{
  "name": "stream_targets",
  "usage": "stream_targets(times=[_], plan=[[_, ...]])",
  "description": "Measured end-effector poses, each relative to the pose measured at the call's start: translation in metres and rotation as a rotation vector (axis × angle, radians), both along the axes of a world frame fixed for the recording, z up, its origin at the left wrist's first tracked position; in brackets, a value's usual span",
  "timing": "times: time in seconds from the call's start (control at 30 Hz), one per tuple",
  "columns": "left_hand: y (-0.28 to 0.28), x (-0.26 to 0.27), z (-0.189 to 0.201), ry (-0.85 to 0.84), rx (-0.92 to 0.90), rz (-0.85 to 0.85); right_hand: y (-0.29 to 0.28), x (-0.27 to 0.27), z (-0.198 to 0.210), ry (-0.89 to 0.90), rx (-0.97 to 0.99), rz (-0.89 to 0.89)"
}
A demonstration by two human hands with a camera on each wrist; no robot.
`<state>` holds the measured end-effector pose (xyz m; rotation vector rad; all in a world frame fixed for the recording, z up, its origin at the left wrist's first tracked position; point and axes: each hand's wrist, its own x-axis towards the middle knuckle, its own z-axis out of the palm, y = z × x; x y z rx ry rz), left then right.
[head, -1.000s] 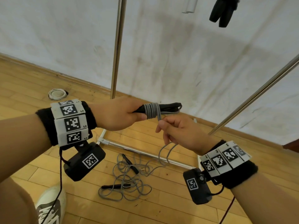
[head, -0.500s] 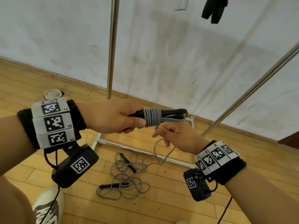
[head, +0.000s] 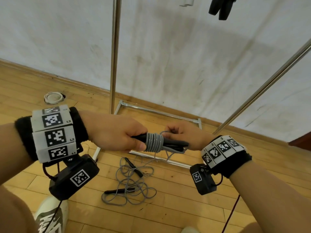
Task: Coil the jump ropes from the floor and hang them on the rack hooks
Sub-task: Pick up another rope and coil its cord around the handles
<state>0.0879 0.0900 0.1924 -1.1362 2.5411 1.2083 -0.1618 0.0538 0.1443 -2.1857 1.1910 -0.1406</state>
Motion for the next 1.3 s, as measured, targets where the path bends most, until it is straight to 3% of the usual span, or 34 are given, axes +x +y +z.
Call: stream_targets(times=[0.17,0.33,0.47,0.77,1.0,1.3], plan=[[-0.004,0.002,-0.010,-0.157,-0.055,-0.007,0.000,0.008,0.003,-0.234,0.119,-0.087],[-0.014,0.003,-0.014,-0.237,-0.160,0.054,0.003,0.022,0.011,-0.258,-0.029,-0.182],[-0.020,0.003,-0.015,-0.259,-0.258,0.120,0.008,0.028,0.020,-0.357,0.034,-0.274],[-0.034,0.004,-0.016,0.024,-0.418,0.330,0.018,0.026,0.025,-0.592,0.099,-0.305],[-0.029,0.006,-0.006,0.253,-0.253,0.363,0.020,0.018,0.013,-0.642,0.101,-0.283],[-0.012,0.009,0.004,0.328,-0.088,0.221,0.017,0.010,-0.002,-0.509,0.063,-0.098]])
